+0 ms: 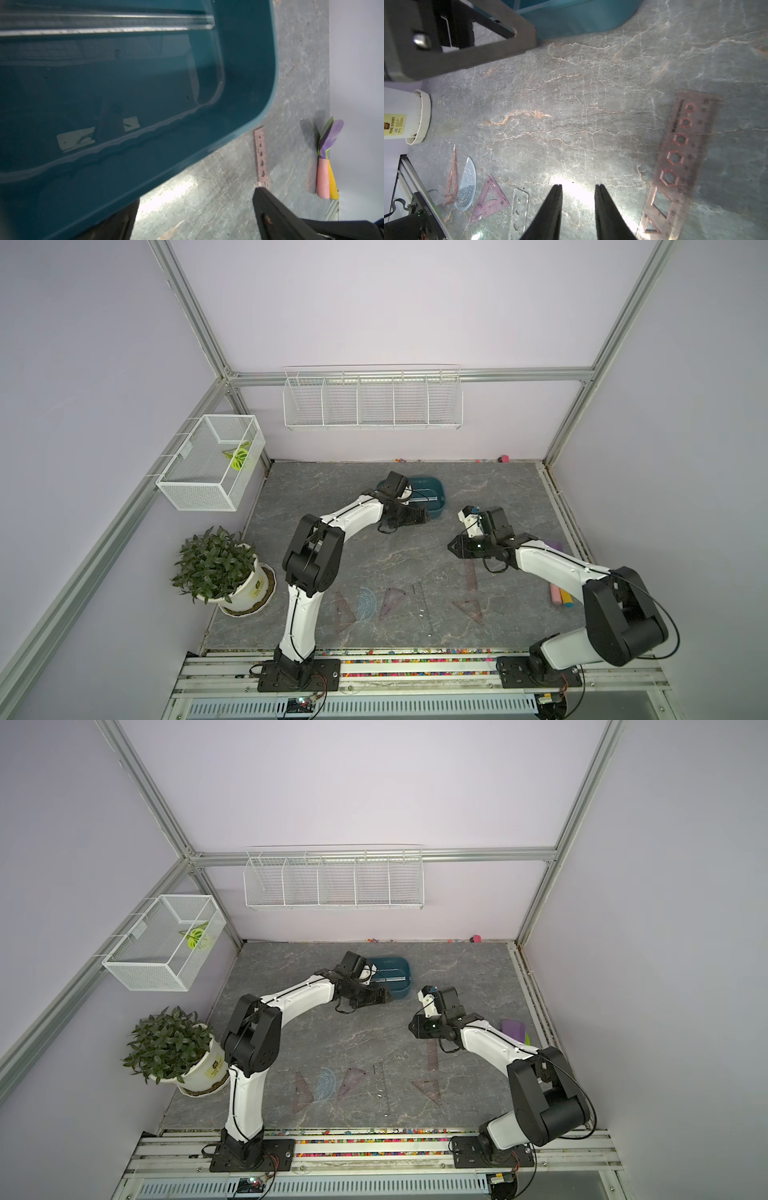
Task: Put the scattered rulers into the storage box
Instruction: Move the storage box to the center of the board.
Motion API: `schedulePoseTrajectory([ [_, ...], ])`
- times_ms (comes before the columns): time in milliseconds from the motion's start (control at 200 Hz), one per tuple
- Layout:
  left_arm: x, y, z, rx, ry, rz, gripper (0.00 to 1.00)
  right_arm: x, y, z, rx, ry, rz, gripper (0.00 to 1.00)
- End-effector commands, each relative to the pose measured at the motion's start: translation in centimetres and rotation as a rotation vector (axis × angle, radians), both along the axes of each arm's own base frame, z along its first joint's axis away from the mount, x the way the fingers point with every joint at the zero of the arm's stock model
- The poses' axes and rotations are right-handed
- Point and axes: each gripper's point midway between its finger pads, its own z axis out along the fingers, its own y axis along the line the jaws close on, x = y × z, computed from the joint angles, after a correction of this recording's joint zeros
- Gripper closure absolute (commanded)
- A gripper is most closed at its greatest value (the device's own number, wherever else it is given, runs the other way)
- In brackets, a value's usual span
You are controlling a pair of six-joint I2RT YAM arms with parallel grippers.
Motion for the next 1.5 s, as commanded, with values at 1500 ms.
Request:
schedulePoseTrajectory([
  [1500, -8.4, -8.1, 0.1, -0.110, 0.146, -0.299, 0.11, -3.4, -5.9, -4.5, -0.013, 0.157, -0.187, 0.71],
])
